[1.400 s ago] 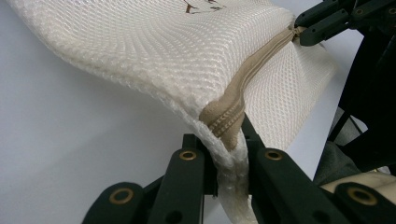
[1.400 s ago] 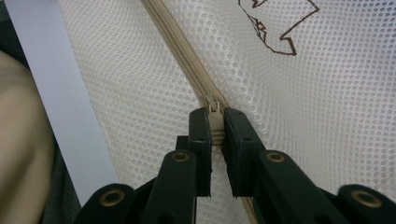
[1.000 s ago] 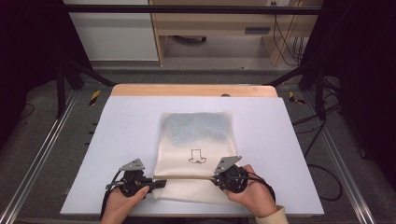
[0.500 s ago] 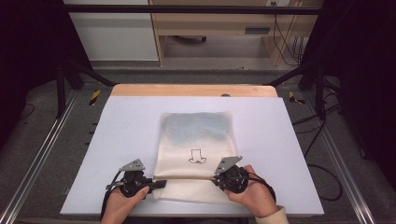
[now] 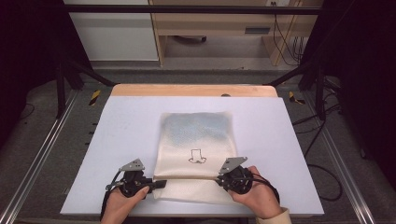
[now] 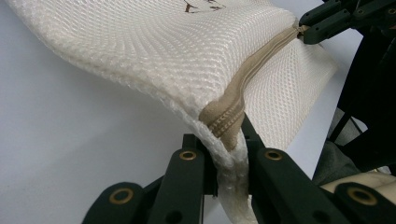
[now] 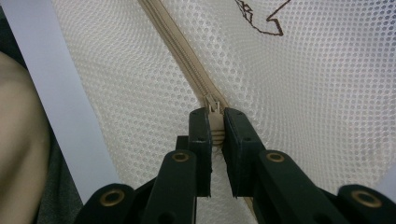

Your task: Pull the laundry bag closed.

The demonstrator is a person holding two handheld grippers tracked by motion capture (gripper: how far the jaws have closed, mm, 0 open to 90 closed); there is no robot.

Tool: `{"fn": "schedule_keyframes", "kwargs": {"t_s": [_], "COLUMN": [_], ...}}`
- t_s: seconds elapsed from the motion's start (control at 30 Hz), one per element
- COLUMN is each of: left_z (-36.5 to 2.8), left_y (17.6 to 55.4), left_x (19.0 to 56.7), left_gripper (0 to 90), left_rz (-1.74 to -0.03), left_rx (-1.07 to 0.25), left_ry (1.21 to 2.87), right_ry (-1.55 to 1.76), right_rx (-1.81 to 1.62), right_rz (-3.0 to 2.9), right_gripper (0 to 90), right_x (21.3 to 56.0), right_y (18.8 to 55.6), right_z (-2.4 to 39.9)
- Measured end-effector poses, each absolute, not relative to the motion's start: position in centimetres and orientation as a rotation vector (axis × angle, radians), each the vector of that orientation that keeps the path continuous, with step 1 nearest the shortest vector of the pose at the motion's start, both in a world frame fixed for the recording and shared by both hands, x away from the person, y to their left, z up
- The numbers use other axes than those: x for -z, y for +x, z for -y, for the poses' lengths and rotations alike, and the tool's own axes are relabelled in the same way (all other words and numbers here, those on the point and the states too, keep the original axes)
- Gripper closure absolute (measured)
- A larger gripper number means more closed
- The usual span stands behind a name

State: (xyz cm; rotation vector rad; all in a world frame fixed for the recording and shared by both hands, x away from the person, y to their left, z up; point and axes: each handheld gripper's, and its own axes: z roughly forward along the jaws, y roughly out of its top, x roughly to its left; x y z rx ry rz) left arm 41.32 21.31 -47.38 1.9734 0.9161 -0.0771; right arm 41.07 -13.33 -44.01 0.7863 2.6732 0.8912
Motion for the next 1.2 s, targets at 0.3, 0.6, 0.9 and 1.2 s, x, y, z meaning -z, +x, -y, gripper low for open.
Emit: {"fn": "schedule_keyframes", "kwargs": {"t_s": [0.3, 0.6, 0.9, 1.2], "left_z": [-21.3, -21.3, -21.3, -21.3], "left_y": [41.4, 41.4, 41.4, 41.4], "left_x": [47.4, 47.4, 47.5, 47.5], "left_gripper": [84.0, 84.0, 84.0, 84.0], "left_rz": [-0.920, -0.920, -0.919, -0.918], "left_rx": [0.079, 0.081, 0.079, 0.083], "left_ry": [1.972, 1.970, 1.970, 1.970], "right_ry": [0.808, 0.842, 0.868, 0.877], "right_rx": [-0.889, -0.894, -0.898, -0.907], "right_rz": [-2.662, -2.649, -2.642, -2.636], "right_gripper": [82.0, 82.0, 82.0, 82.0], "right_x": [44.0, 44.1, 44.2, 44.3], "right_y": [41.0, 40.9, 40.7, 40.6], "right_z": [14.1, 15.0, 15.5, 16.0]}}
